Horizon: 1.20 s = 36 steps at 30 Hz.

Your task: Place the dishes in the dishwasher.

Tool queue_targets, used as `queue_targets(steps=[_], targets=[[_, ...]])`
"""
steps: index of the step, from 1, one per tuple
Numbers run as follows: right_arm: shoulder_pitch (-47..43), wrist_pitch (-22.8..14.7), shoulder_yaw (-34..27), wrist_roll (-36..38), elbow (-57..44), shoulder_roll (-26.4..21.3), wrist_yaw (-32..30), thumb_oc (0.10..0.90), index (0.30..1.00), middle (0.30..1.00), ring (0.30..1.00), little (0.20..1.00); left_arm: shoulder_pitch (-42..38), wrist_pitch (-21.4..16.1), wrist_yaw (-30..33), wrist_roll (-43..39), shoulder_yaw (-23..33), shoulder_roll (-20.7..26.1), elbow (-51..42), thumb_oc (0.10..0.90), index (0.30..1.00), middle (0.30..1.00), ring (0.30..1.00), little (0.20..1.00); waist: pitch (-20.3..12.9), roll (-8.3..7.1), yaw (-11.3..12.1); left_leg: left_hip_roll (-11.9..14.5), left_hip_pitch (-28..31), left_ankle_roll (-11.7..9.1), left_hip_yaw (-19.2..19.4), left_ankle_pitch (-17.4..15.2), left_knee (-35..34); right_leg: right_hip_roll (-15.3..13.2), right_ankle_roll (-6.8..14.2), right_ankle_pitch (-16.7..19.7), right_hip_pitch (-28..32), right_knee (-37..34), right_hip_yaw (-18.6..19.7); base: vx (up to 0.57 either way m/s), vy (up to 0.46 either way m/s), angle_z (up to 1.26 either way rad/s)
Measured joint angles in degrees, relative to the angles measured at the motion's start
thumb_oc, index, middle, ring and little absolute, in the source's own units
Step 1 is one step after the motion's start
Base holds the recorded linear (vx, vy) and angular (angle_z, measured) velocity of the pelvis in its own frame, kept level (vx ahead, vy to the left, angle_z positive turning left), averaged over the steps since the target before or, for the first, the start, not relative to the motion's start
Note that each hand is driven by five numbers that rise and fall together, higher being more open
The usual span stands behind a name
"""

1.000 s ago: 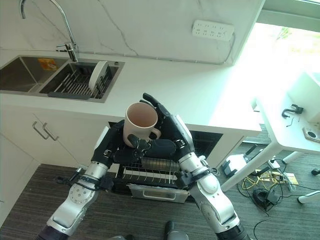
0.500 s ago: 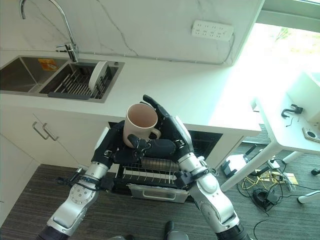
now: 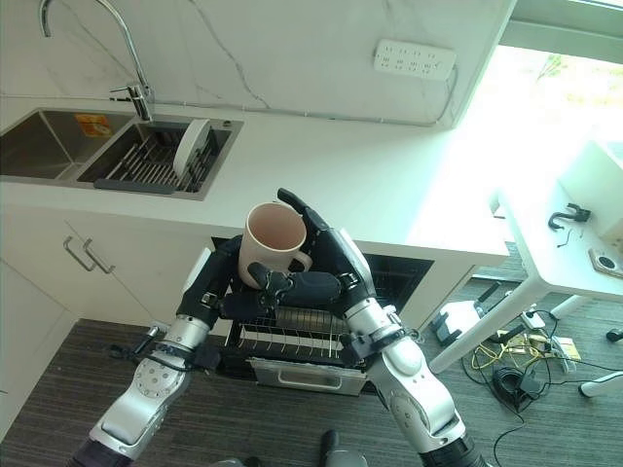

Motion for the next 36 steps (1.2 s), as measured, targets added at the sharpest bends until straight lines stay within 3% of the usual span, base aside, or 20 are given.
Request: queue_targets(steps=[1,2,4,28,29,30,36], targets=[[0.0,0.0,0.0,0.21,0.0,-0.03,0.0,0.767,0.851,0.851,0.851,0.851,0.0,0.0,0.0,0.0,0.0,0.0,0.0,0.4,0.3,0.3,0.3,0.3,0.0,0.0,0.0,0.0,0.0,-0.01,-0.01,0.0,0.0,0.0,0.01,0.01,0.0,0.01,0.0,0.0,0.0,0.0],[0.01,0.03,0.0,1.14,0.0,-0.03,0.0,0.585,0.578,0.578,0.578,0.578,0.01,0.0,0.0,0.0,0.0,0.02,0.0,0.4,0.3,0.3,0.3,0.3,0.0,0.0,0.0,0.0,0.0,-0.01,0.0,0.0,0.0,0.0,0.01,0.01,0.0,0.01,0.0,0.0,0.0,0.0],[0.01,0.09,-0.42,1.1,0.44,-0.16,-0.34,0.402,0.302,0.302,0.302,0.302,0.03,-0.05,-0.41,0.0,-0.03,0.16,-0.01,0.4,0.3,0.3,0.3,0.3,-0.01,-0.02,0.01,-0.01,0.0,-0.01,0.0,0.0,0.01,0.0,0.02,0.02,0.0,0.03,0.0,0.0,0.0,0.0],[-0.21,0.21,-0.84,0.95,2.11,-0.13,-0.61,0.4,0.3,0.3,0.3,0.3,0.21,0.23,-0.81,-0.4,-0.66,0.87,0.0,0.4,0.3,0.3,0.3,0.3,-0.12,-0.16,-0.01,0.0,-0.05,-0.01,-0.08,0.0,0.05,-0.02,0.0,0.01,0.01,0.03,-0.11,0.0,0.0,0.0],[-0.21,0.2,-0.82,0.85,2.11,-0.13,-0.75,0.4,0.3,0.3,0.3,0.3,0.21,0.53,-0.93,-0.7,-0.71,0.86,0.0,0.466,0.399,0.399,0.399,0.399,-0.13,-0.15,-0.02,0.0,-0.05,-0.01,-0.08,0.0,0.05,-0.02,-0.01,0.0,0.01,0.02,-0.11,0.0,0.0,0.0],[-0.19,0.21,-0.8,0.8,2.12,-0.16,-1.02,0.4,0.3,0.3,0.3,0.3,0.23,0.91,-1.08,-1.22,-0.8,0.84,0.0,0.8,0.9,0.9,0.9,0.9,-0.13,-0.15,-0.03,0.0,-0.04,-0.01,-0.07,0.0,0.05,-0.02,-0.01,-0.01,0.01,0.01,-0.11,0.0,0.0,0.0],[0.24,0.1,-0.99,0.31,2.12,-0.27,-2.38,0.4,0.3,0.3,0.3,0.3,0.61,0.97,-1.84,-3.39,-0.54,0.85,0.01,0.8,0.9,0.9,0.9,0.9,-0.16,-0.1,-0.09,0.01,-0.05,-0.01,-0.05,0.0,0.09,-0.01,-0.02,0.0,0.01,0.02,-0.09,0.0,0.0,0.0]])
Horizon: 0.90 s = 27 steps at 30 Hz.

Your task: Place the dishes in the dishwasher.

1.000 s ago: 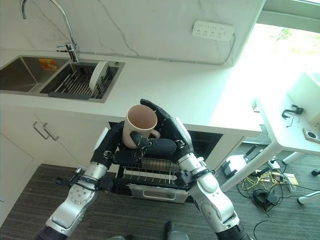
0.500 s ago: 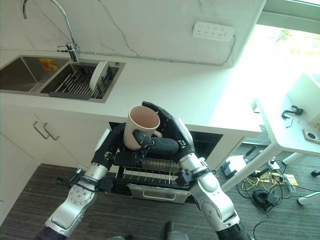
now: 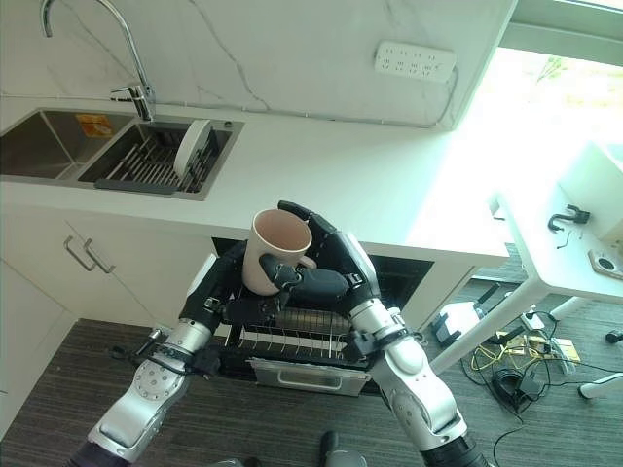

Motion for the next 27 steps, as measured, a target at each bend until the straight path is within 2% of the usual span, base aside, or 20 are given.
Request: queue_targets(steps=[5,10,12,20,25,27], targets=[[1.05,-0.36,-1.06,-0.01,-0.04,0.09,-0.1,0.4,0.3,0.3,0.3,0.3,2.26,0.08,-0.03,-0.54,0.99,-0.13,0.02,0.8,0.9,0.9,0.9,0.9,-0.09,0.15,-0.09,0.06,0.03,0.0,0.03,0.0,-0.09,0.04,0.0,-0.05,0.0,-0.04,0.0,0.0,0.0,0.0],[4.05,-1.16,-6.62,-0.01,0.01,0.05,-0.95,0.4,0.3,0.3,0.3,0.3,6.72,0.88,1.74,-3.45,7.43,-2.04,2.52,0.8,0.9,0.9,0.9,0.9,-0.1,0.17,0.01,0.11,0.05,-0.01,0.03,0.01,-0.19,0.07,-0.19,-0.18,0.0,-0.05,-0.05,0.0,0.0,0.0],[4.31,-2.41,-7.03,0.0,0.01,0.06,-1.15,0.4,0.3,0.3,0.3,0.3,7.01,1.24,2.57,-4.59,9.18,-2.14,4.47,0.8,0.9,0.9,0.9,0.9,-0.1,0.17,-0.03,0.13,0.06,-0.03,0.02,0.01,-0.19,0.09,-0.17,-0.21,0.0,-0.03,-0.05,0.0,0.0,0.0],[5.21,-3.14,-9.52,0.01,0.01,0.22,-1.66,0.4,0.3,0.3,0.3,0.3,8.48,1.27,5.12,-6.76,13.52,-2.3,4.85,0.8,0.9,0.9,0.9,0.9,-0.1,0.17,-0.03,0.15,0.06,-0.03,-0.09,0.02,-0.24,0.07,-0.01,-0.37,0.05,0.0,-0.17,0.0,0.0,0.0],[6.5,-3.97,-12.34,0.04,0.01,0.59,-2.09,0.4,0.3,0.3,0.3,0.3,8.49,0.74,4.31,-6.93,16.35,-2.31,4.76,0.8,0.9,0.9,0.9,0.9,-0.11,0.18,-0.2,0.15,0.07,-0.04,-0.15,0.02,-0.27,0.08,-0.08,-0.34,0.06,0.03,-0.22,0.0,0.0,0.0],[7.2,-4.29,-13.06,0.75,0.2,1.42,-2.14,0.4,0.3,0.3,0.3,0.3,8.42,-0.22,2.06,-8.37,16.55,-2.23,4.65,0.8,0.9,0.9,0.9,0.9,-0.11,0.18,-0.36,0.15,0.09,-0.03,-0.13,0.01,-0.29,0.08,-0.06,-0.43,0.05,0.03,-0.21,0.0,0.0,0.0]])
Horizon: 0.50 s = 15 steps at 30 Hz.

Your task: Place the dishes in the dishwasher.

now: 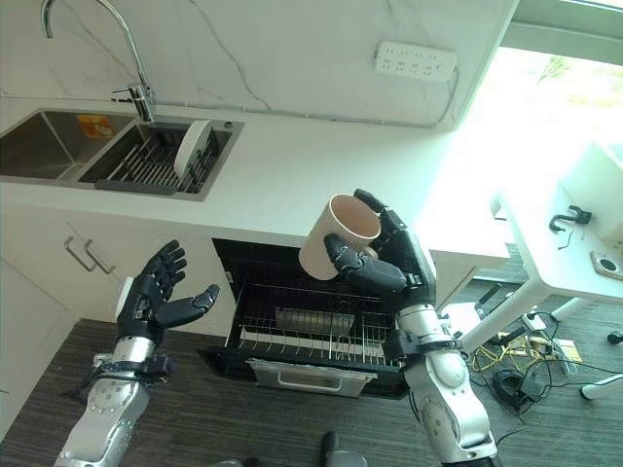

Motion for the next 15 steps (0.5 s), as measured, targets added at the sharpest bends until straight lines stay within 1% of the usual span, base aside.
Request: queue_targets(steps=[2,5,7,9,12,14,15], targets=[[0.46,0.01,0.01,0.12,0.19,0.96,0.06,0.4,0.3,0.3,0.3,0.3,-0.07,-0.03,-2.53,-0.02,0.02,0.22,-0.22,0.8,0.9,0.9,0.9,0.9,-0.01,0.01,-0.42,0.0,0.0,0.0,0.01,0.0,0.0,0.0,0.21,-0.14,-0.02,-0.01,0.01,0.0,0.0,0.0],[0.71,0.02,0.0,1.21,0.44,1.02,0.2,0.4,0.3,0.3,0.3,0.3,-0.09,-0.01,-5.42,0.54,0.03,0.81,-0.37,0.8,0.9,0.9,0.9,0.9,-0.01,0.02,-1.26,0.01,0.01,0.01,0.12,0.0,-0.02,0.0,0.29,-0.19,-0.05,-0.02,0.1,0.01,0.004,-0.01],[0.74,0.01,-0.05,2.65,1.02,1.05,0.4,0.4,0.3,0.3,0.3,0.3,-0.23,0.28,-8.23,2.36,-0.1,1.53,-0.37,0.8,0.9,0.9,0.9,0.9,-0.1,0.18,-1.63,0.03,0.15,0.02,0.36,-0.01,-0.1,0.04,0.29,-0.19,-0.07,-0.03,0.31,0.01,0.014,-0.06],[0.78,0.15,-0.2,2.79,2.64,1.03,0.56,0.4,0.3,0.3,0.3,0.3,-0.45,0.86,-11.85,5.24,-0.55,3.65,-0.41,0.8,0.9,0.9,0.9,0.9,-0.32,0.56,-2.55,0.07,0.19,0.02,0.53,-0.02,-0.14,0.08,0.31,-0.17,-0.14,-0.03,0.47,0.0,0.017,-0.05],[1.81,0.21,-0.21,2.85,2.64,0.99,0.57,0.4,0.3,0.3,0.3,0.3,-1.07,3.22,-15.52,8.13,-2.38,6.64,-0.43,0.8,0.9,0.9,0.9,0.9,-0.72,1.38,-2.92,0.11,0.23,0.03,0.76,-0.04,-0.21,0.15,0.36,-0.14,-0.26,-0.13,0.67,0.01,0.012,-0.05],[2.04,0.32,-0.21,3.44,2.65,0.7,0.56,0.4,0.3,0.3,0.3,0.3,-2.74,6.24,-19.7,9.52,-4.68,8.22,-0.37,0.8,0.9,0.9,0.9,0.9,-0.96,1.79,-3.06,0.16,0.4,0.01,1.28,-0.05,-0.34,0.26,0.36,-0.09,-0.4,-0.15,1.09,0.01,0.016,-0.1],[2.03,0.33,-0.1,3.54,2.65,0.7,0.62,0.4,0.3,0.3,0.3,0.3,-4.11,8.26,-21.72,9.88,-6.72,9.49,-0.21,0.8,0.9,0.9,0.9,0.9,-1.01,1.87,-3.07,0.16,0.7,-0.02,1.53,-0.06,-0.47,0.33,0.37,-0.07,-0.29,-0.11,1.34,0.01,0.02,-0.11]])
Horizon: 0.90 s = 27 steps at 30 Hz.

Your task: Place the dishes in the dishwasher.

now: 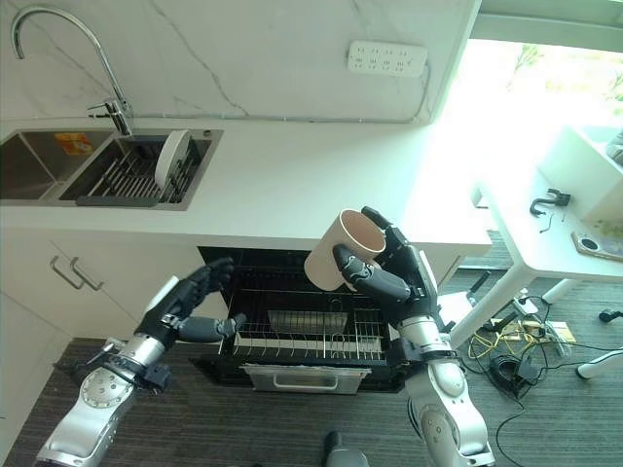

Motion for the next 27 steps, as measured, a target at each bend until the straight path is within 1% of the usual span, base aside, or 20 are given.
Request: queue_targets(steps=[1,3,5,7,11,12,13,14,16,19,21,23,25,26,27], targets=[[-0.01,0.0,0.05,0.02,0.0,-0.01,0.02,0.4,0.3,0.3,0.3,0.3,-1.07,1.34,-1.51,0.99,-1.81,0.95,0.09,0.8,0.9,0.9,0.9,0.9,-0.05,0.08,-0.13,0.0,0.32,-0.02,0.17,0.0,-0.19,0.03,0.0,0.0,0.13,-0.03,0.15,0.01,0.022,-0.1],[-0.17,0.0,0.25,0.61,0.0,-0.49,0.18,0.4,0.3,0.3,0.3,0.3,-3.8,3.99,-4.07,2.63,-6.03,2.46,1.41,0.8,0.9,0.9,0.9,0.9,-0.33,0.5,-1.25,0.0,0.41,-0.17,0.47,-0.1,-0.25,0.1,0.07,0.05,0.07,-0.12,0.48,0.0,0.016,-0.09],[-0.28,0.02,0.41,1.0,0.0,-1.39,0.18,0.4,0.3,0.3,0.3,0.3,-6.6,6.19,-5.19,4.52,-9.25,3.04,4.28,0.8,0.9,0.9,0.9,0.9,-0.56,0.87,-1.77,0.1,0.76,-0.16,1.25,-0.16,-0.41,0.36,0.19,0.22,-0.06,-0.24,1.28,-0.01,0.008,-0.19],[-0.29,0.02,0.39,1.01,0.01,-2.14,0.15,0.4,0.3,0.3,0.3,0.3,-7.95,8.06,-6.2,5.81,-9.88,3.02,6.2,0.8,0.9,0.9,0.9,0.9,-0.58,0.91,-3.07,0.22,0.97,-0.21,1.5,-0.24,-0.43,0.6,0.19,0.29,0.04,-0.42,1.59,0.0,0.006,-0.13],[-0.45,0.09,0.5,1.03,0.01,-2.23,0.22,0.4,0.3,0.3,0.3,0.3,-12.01,12.48,-8.06,6.85,-12.33,2.76,13.79,0.8,0.9,0.9,0.9,0.9,-0.82,1.26,-3.59,0.83,1.42,-0.35,2.8,-0.5,-0.42,1.35,-0.06,0.51,-0.03,-0.72,2.77,0.0,0.006,-0.18],[-0.43,0.11,0.42,1.05,0.05,-2.3,0.25,0.4,0.3,0.3,0.3,0.3,-12.02,13.46,-8.42,7.62,-12.56,2.61,14.59,0.8,0.9,0.9,0.9,0.9,-0.85,1.32,-4.36,0.88,1.47,-0.42,2.94,-0.57,-0.4,1.55,-0.13,0.57,-0.09,-0.85,2.97,0.01,0.007,-0.08],[-0.46,0.31,0.43,1.05,0.05,-2.51,0.27,0.4,0.3,0.3,0.3,0.3,-12.5,14.43,-8.51,7.66,-12.9,1.85,16.68,0.8,0.9,0.9,0.9,0.9,-0.96,1.49,-4.46,0.92,1.52,-0.42,2.96,-0.56,-0.44,1.59,-0.13,0.63,-0.02,-0.91,2.99,0.0,0.005,-0.07],[-0.49,0.47,0.43,1.07,0.05,-2.51,0.27,0.4,0.3,0.3,0.3,0.3,-13.57,14.85,-8.72,7.7,-14.62,1.75,19.19,0.8,0.9,0.9,0.9,0.9,-0.98,1.52,-4.8,0.96,1.61,-0.42,3.09,-0.57,-0.47,1.67,0.08,0.8,-0.03,-0.93,3.11,0.0,0.009,-0.04],[-0.53,1.0,0.42,1.33,0.07,-2.55,0.48,0.4,0.3,0.3,0.3,0.3,-13.91,15.3,-9.46,7.78,-16.18,1.34,22.82,0.8,0.9,0.9,0.9,0.9,-0.99,1.51,-6.05,0.99,1.76,-0.43,3.26,-0.57,-0.56,1.81,0.08,0.82,0.0,-1.05,3.3,0.01,0.005,-0.08],[-0.58,1.75,0.42,2.04,0.47,-2.55,1.21,0.4,0.3,0.3,0.3,0.3,-14.33,15.23,-8.79,8.17,-16.19,-2.19,29.74,0.8,0.9,0.9,0.9,0.9,-1.04,1.54,-6.14,1.25,2.63,-0.58,4.48,-0.83,-0.87,2.16,-0.04,0.77,0.14,-1.12,4.43,0.02,-0.008,-0.2],[-0.55,2.25,0.41,2.05,0.47,-2.55,1.64,0.4,0.3,0.3,0.3,0.3,-14.39,14.38,-7.63,8.0,-15.98,-3.25,31.25,0.8,0.9,0.9,0.9,0.9,-1.11,1.49,-7.28,1.26,2.78,-0.66,4.63,-0.93,-0.85,2.19,-0.01,0.79,0.22,-1.17,4.53,0.03,-0.006,-0.07],[-0.52,2.81,0.41,2.04,0.58,-2.44,2.22,0.4,0.3,0.3,0.3,0.3,-14.39,13.33,-6.14,7.98,-15.34,-5.17,34.44,0.8,0.9,0.9,0.9,0.9,-1.59,1.54,-7.44,1.45,2.92,-0.73,5.06,-1.13,-0.84,2.39,-0.01,0.79,0.2,-1.21,4.85,0.02,0.001,-0.1],[-0.54,2.99,0.35,2.07,1.14,-2.5,2.74,0.4,0.3,0.3,0.3,0.3,-14.38,12.79,-5.64,7.99,-15.03,-5.62,36.09,0.8,0.9,0.9,0.9,0.9,-1.72,1.48,-7.53,1.74,3.27,-0.72,5.84,-1.27,-0.81,2.79,-0.04,0.82,0.2,-1.2,5.62,0.02,0.008,-0.17],[-0.54,3.89,0.21,2.11,1.2,-2.5,2.74,0.4,0.3,0.3,0.3,0.3,-14.38,12.74,-5.6,7.97,-13.58,-7.1,37.6,0.8,0.9,0.9,0.9,0.9,-1.81,1.63,-7.51,1.77,3.27,-0.75,5.86,-1.35,-0.75,2.84,-0.05,0.83,0.2,-1.19,5.66,0.03,0.009,-0.08],[-0.54,4.59,0.22,2.13,1.2,-2.47,3.06,0.4,0.3,0.3,0.3,0.3,-14.4,12.7,-5.72,8.04,-13.43,-7.56,37.99,0.8,0.9,0.9,0.9,0.9,-1.93,1.8,-7.51,1.79,3.27,-0.77,5.86,-1.42,-0.69,2.86,-0.05,0.83,0.21,-1.19,5.67,0.0,0.0,0.0]])
